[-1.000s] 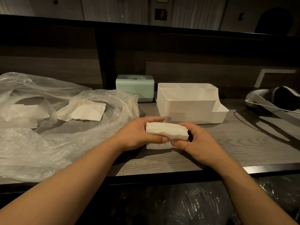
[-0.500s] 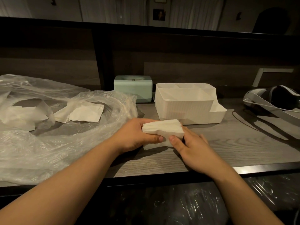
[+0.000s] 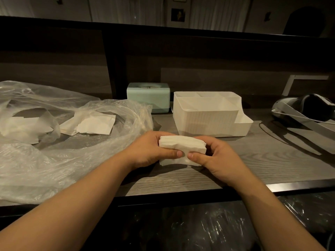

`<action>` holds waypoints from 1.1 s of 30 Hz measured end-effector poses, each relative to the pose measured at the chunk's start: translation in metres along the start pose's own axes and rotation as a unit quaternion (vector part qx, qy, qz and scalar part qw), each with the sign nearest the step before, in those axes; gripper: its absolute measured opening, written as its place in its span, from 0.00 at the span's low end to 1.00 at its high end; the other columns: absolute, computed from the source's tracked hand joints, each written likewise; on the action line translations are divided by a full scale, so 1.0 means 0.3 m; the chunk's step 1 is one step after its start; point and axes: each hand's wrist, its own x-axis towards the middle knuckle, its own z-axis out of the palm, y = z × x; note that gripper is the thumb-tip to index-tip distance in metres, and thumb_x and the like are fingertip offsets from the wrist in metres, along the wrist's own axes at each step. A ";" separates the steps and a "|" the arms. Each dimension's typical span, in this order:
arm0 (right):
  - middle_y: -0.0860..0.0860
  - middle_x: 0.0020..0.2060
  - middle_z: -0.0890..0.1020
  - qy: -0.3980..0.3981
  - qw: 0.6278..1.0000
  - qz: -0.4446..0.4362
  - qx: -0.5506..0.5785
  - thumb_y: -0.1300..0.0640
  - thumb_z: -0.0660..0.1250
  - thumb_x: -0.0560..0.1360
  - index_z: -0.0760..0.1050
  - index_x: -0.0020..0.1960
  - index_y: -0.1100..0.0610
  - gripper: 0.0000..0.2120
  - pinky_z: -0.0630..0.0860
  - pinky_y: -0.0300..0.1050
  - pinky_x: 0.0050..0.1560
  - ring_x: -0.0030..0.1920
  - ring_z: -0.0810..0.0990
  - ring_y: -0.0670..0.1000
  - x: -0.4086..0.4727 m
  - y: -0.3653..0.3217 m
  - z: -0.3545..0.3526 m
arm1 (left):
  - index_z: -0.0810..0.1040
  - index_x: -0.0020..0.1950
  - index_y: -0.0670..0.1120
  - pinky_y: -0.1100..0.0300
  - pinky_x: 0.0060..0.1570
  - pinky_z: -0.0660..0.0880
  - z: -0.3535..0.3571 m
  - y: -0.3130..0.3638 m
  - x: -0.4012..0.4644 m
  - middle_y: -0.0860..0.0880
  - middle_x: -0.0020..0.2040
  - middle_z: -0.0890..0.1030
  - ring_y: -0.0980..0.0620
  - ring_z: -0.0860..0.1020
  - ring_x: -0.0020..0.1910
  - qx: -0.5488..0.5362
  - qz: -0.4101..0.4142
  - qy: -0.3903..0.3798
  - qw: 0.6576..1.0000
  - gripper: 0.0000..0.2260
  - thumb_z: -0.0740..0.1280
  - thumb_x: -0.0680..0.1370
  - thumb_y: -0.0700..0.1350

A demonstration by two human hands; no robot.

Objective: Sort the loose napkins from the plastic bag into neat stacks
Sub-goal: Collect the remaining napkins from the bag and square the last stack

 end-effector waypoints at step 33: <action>0.56 0.53 0.86 0.144 0.929 -0.006 0.340 0.60 0.71 0.77 0.80 0.60 0.59 0.12 0.84 0.52 0.50 0.53 0.87 0.55 0.196 -0.218 -0.241 | 0.84 0.53 0.50 0.44 0.61 0.80 0.012 0.388 0.239 0.52 0.48 0.87 0.49 0.85 0.51 0.024 0.004 0.082 0.996 0.10 0.78 0.73 0.47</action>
